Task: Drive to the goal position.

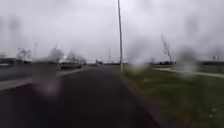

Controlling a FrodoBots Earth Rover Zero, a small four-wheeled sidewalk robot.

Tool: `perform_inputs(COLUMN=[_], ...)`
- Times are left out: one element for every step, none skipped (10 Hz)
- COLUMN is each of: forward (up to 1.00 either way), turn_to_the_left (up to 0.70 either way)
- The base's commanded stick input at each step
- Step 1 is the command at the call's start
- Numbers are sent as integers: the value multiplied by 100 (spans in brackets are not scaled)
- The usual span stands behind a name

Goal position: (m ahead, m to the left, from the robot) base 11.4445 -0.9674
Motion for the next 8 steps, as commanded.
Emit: perform_inputs(forward=[100,100,100,100,100,100,100,100], turn_to_the_left=[40,40,36,31,25,19,13,7])
